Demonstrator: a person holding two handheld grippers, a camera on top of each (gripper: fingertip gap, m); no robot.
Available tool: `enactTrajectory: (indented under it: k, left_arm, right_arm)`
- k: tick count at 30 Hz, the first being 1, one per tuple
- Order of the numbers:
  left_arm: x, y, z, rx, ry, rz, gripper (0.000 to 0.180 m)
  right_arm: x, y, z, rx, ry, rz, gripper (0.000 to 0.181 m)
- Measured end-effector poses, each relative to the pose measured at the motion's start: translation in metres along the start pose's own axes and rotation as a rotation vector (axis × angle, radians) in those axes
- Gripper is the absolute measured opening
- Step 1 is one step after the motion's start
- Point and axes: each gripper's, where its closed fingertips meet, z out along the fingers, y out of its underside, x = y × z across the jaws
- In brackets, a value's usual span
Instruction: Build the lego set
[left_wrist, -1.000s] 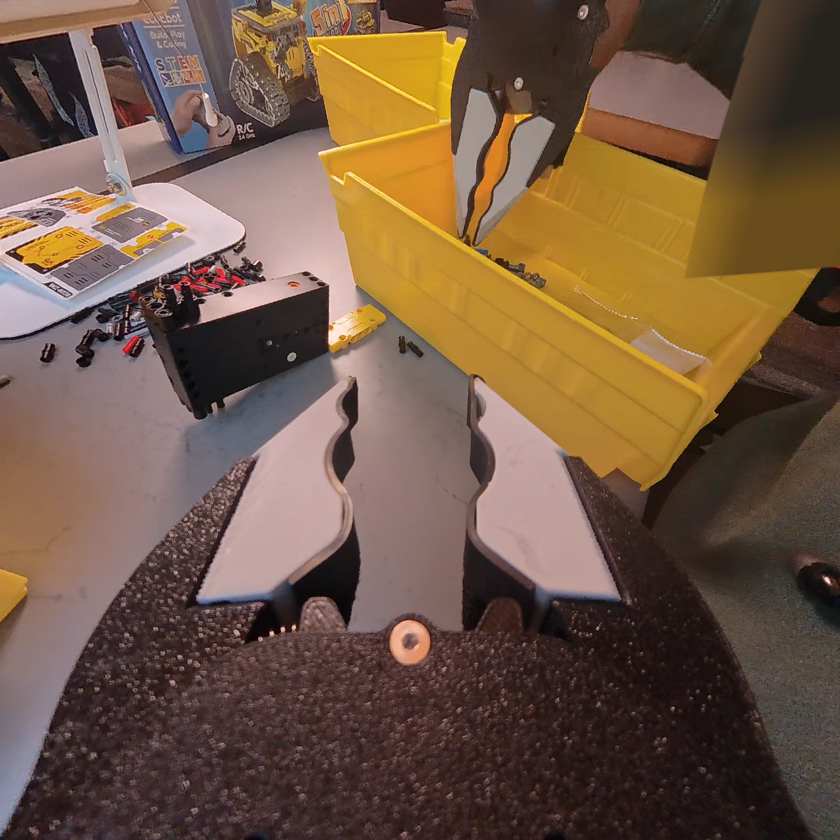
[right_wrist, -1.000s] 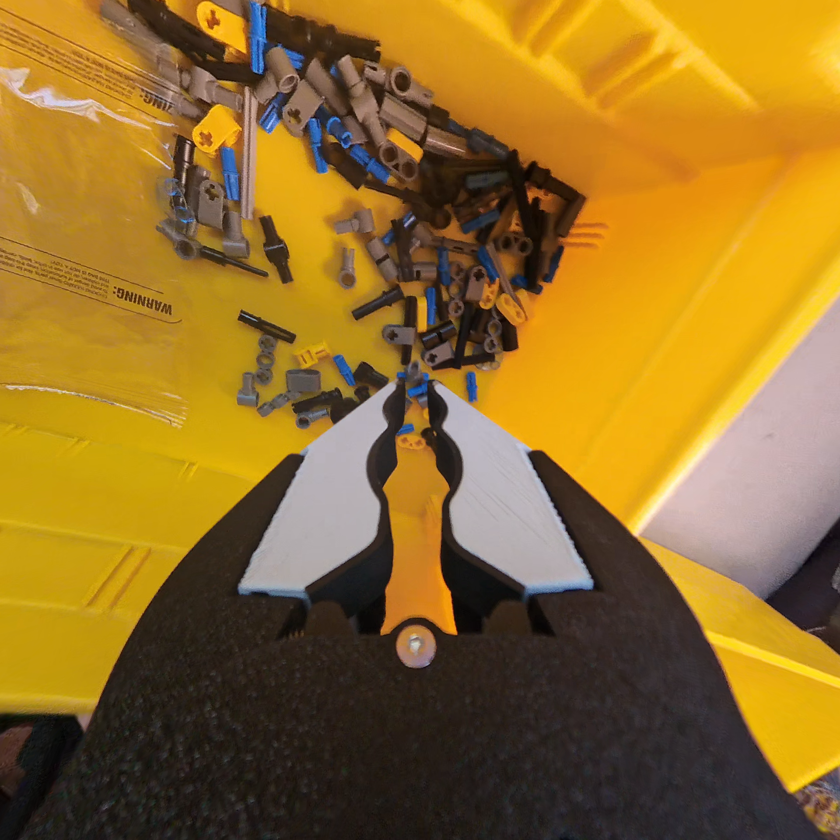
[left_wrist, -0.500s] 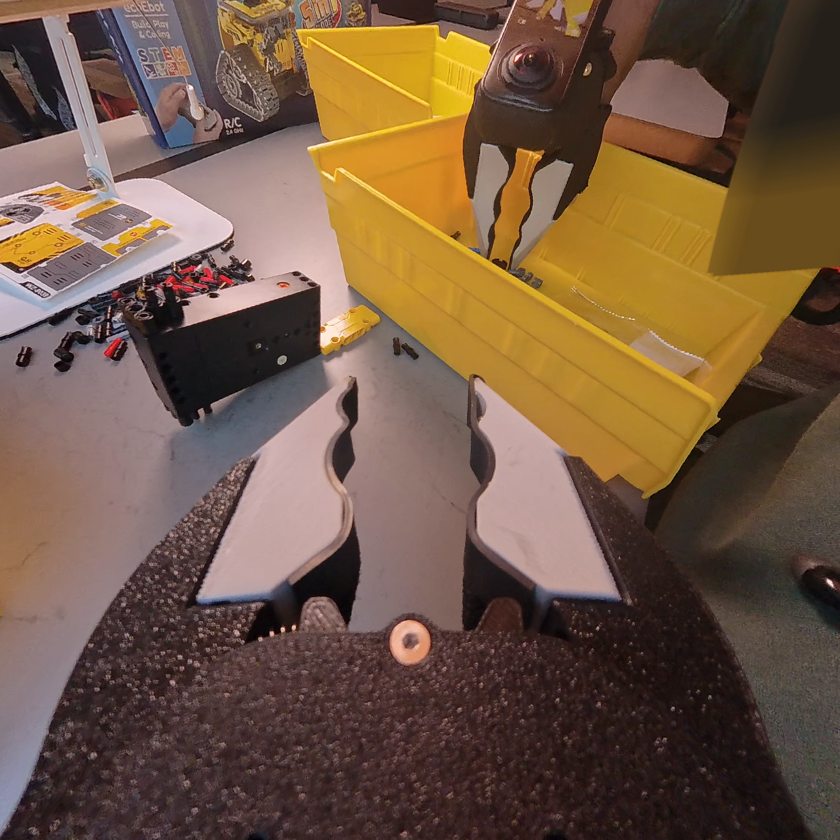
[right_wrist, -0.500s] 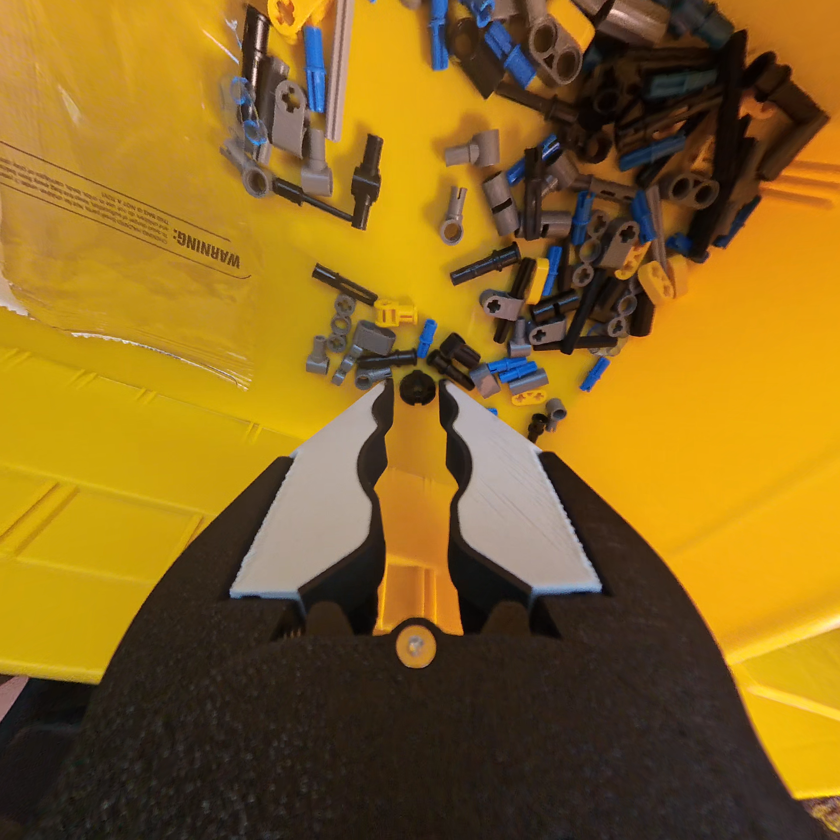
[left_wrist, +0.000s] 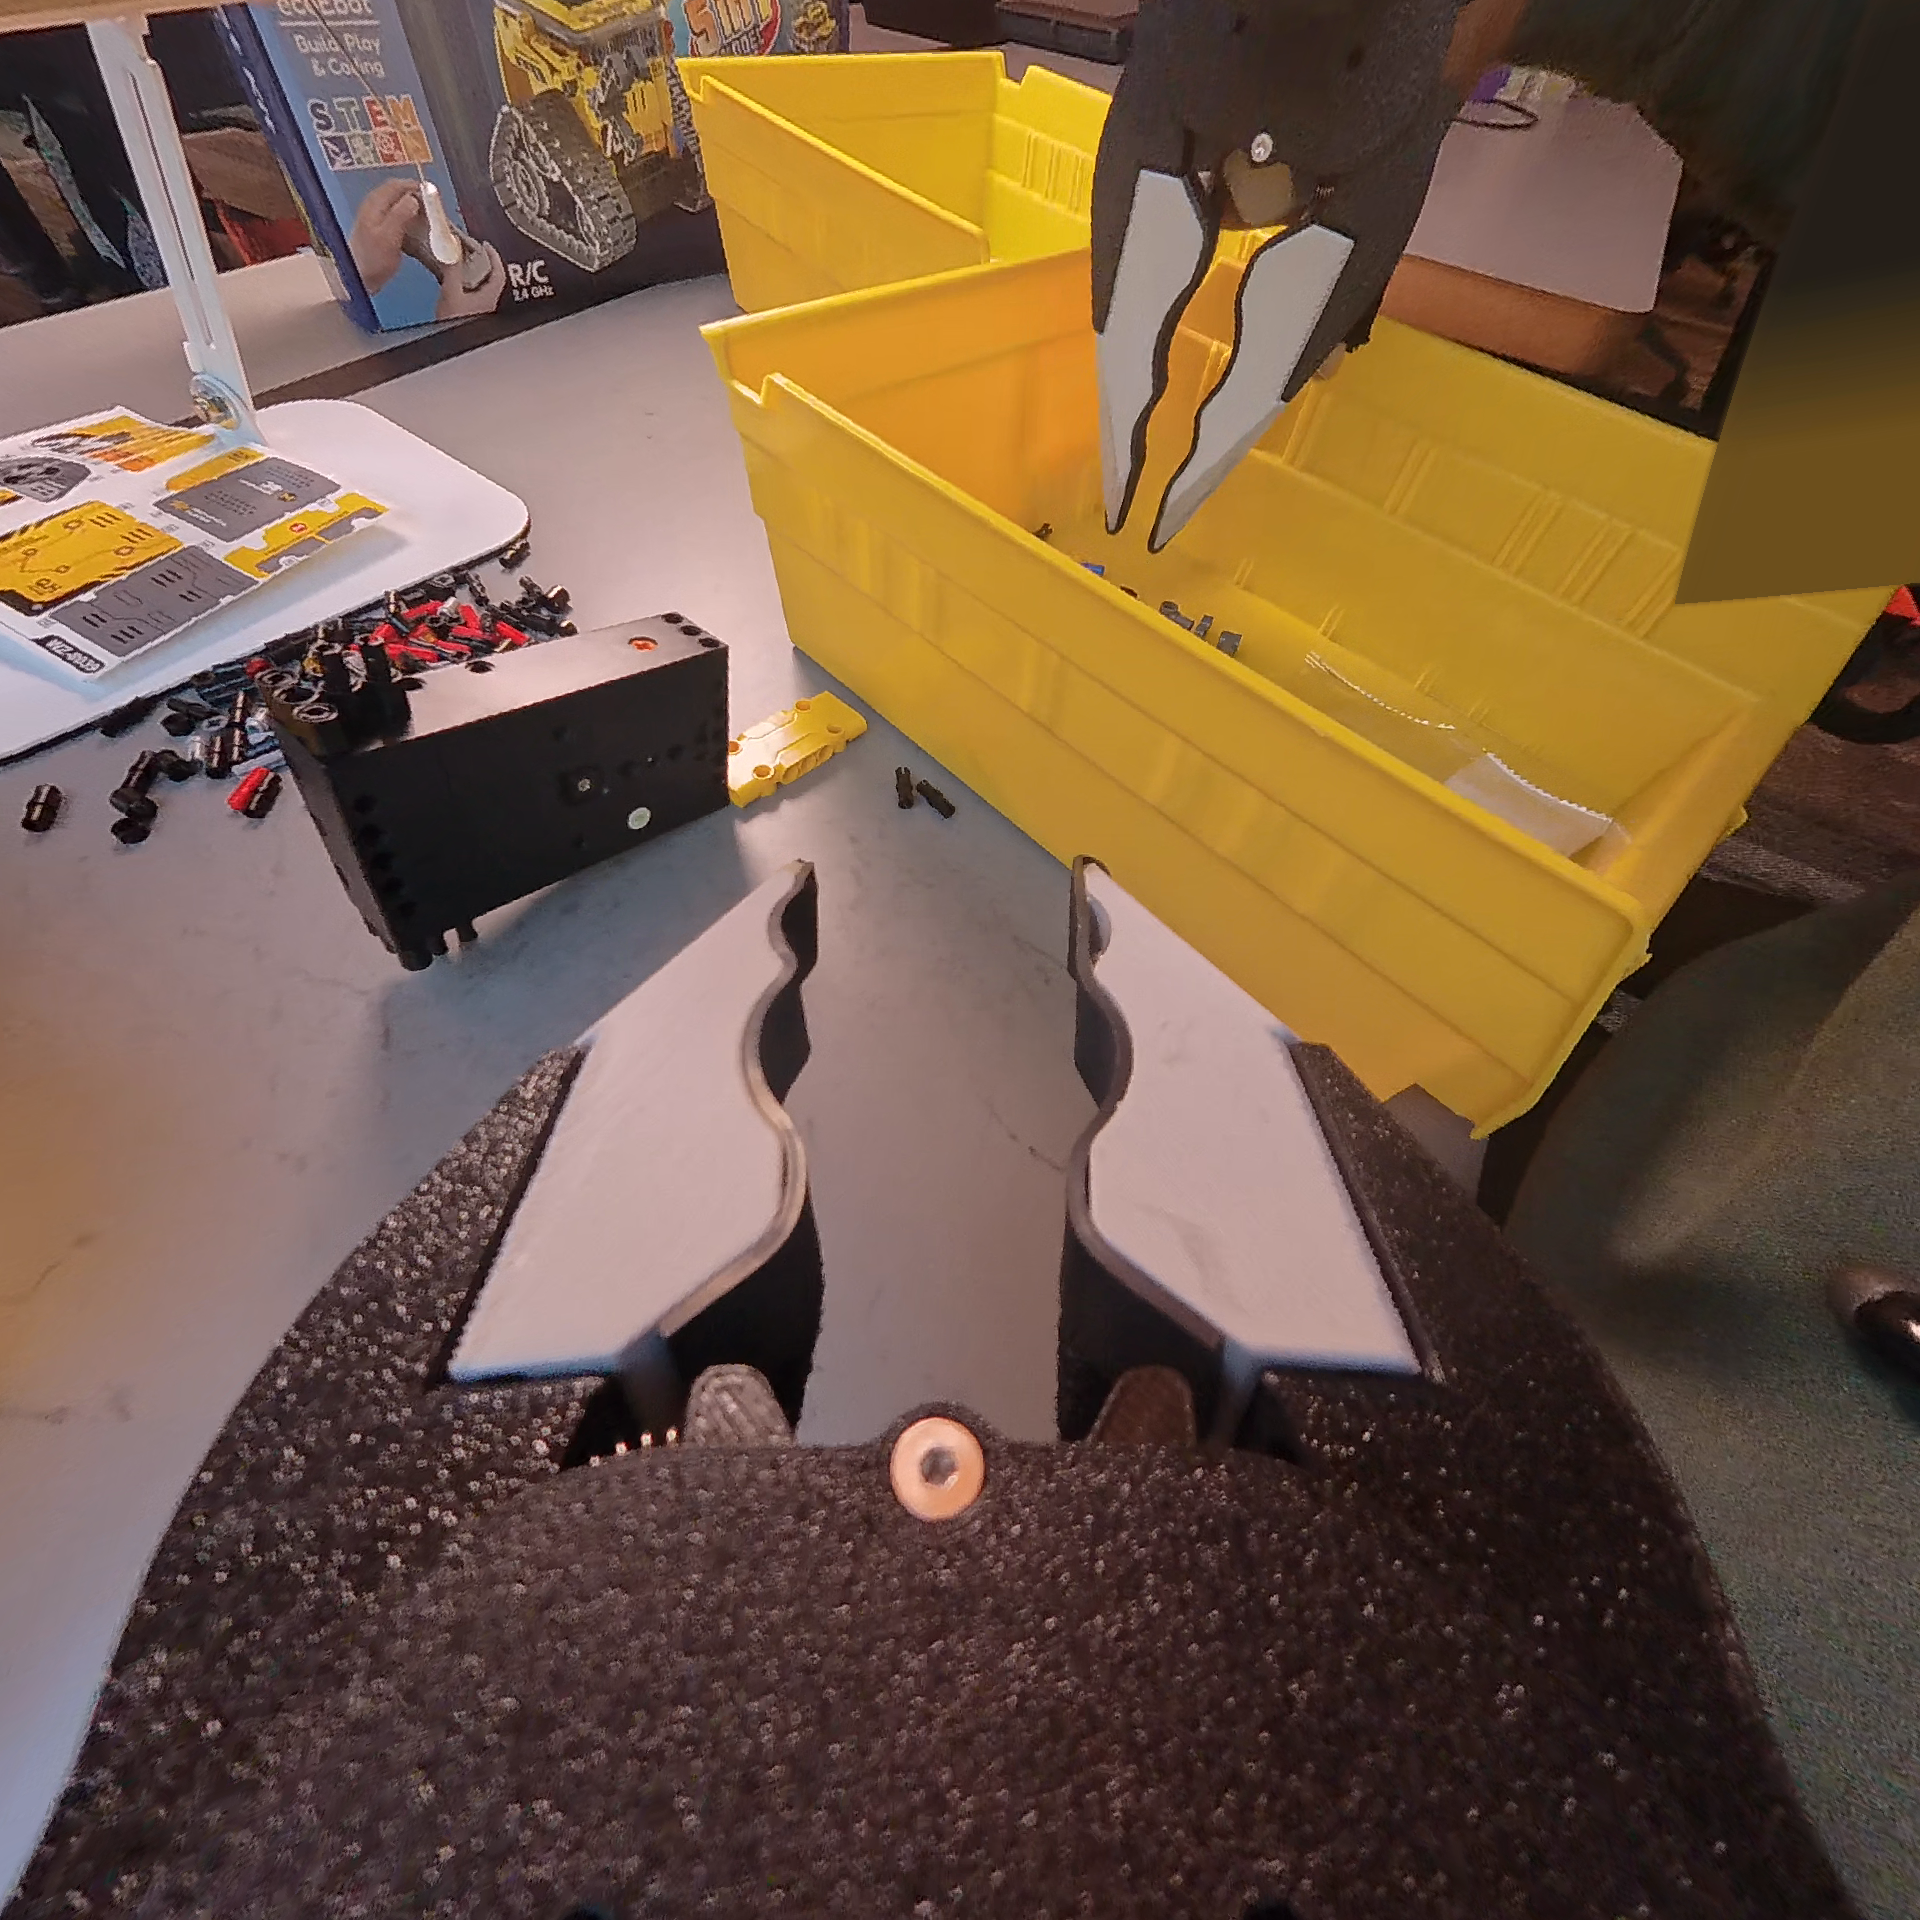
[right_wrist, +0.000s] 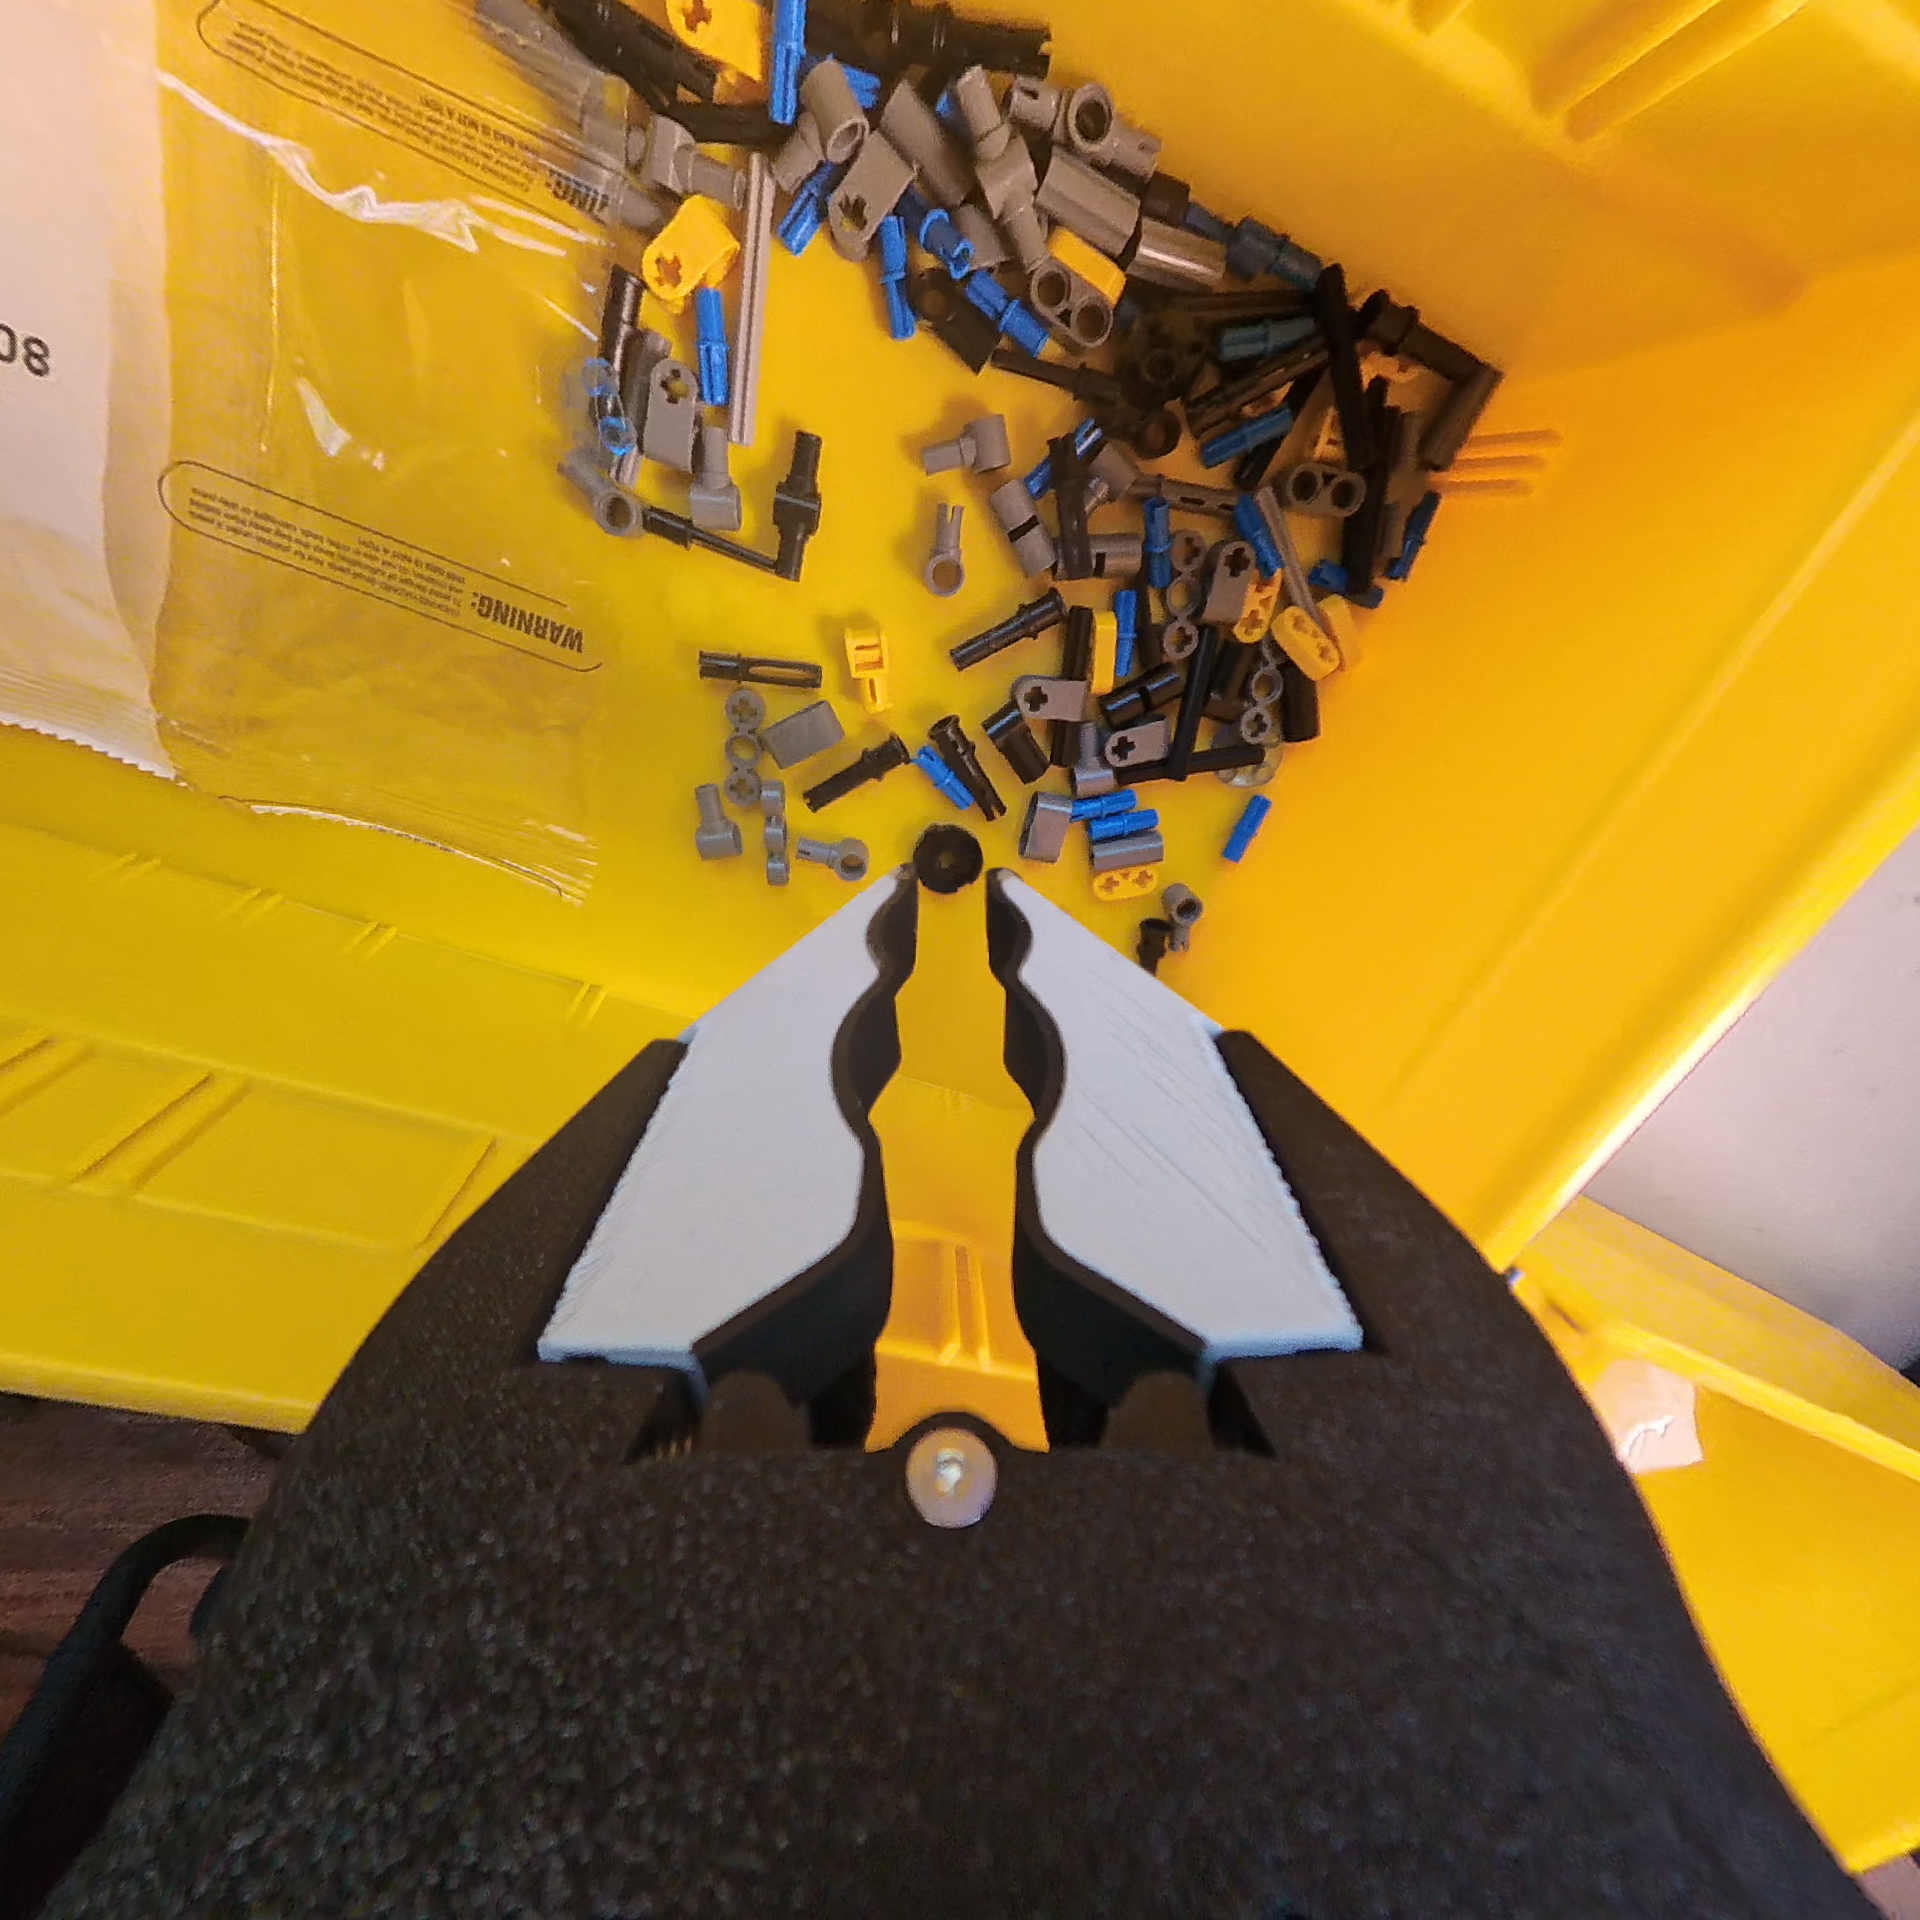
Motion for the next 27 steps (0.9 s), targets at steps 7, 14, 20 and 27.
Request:
enactTrajectory:
  k: [7,14,20,27]
  left_arm:
    - [0.000,-0.004,-0.002,0.014,-0.010,0.013,0.048]
    - [-0.002,0.000,-0.004,0.006,-0.021,0.005,0.048]
    - [-0.004,0.002,-0.004,0.005,-0.022,0.000,0.049]
    - [-0.008,0.005,-0.005,0.004,-0.025,-0.010,0.049]
  right_arm:
    - [0.003,0.020,0.006,-0.091,0.017,0.031,0.010]
    - [0.022,0.015,0.013,-0.116,0.091,0.036,0.016]
    - [0.034,-0.009,0.020,-0.050,0.100,0.072,0.011]
    - [0.028,-0.021,0.028,-0.027,0.051,0.075,0.006]
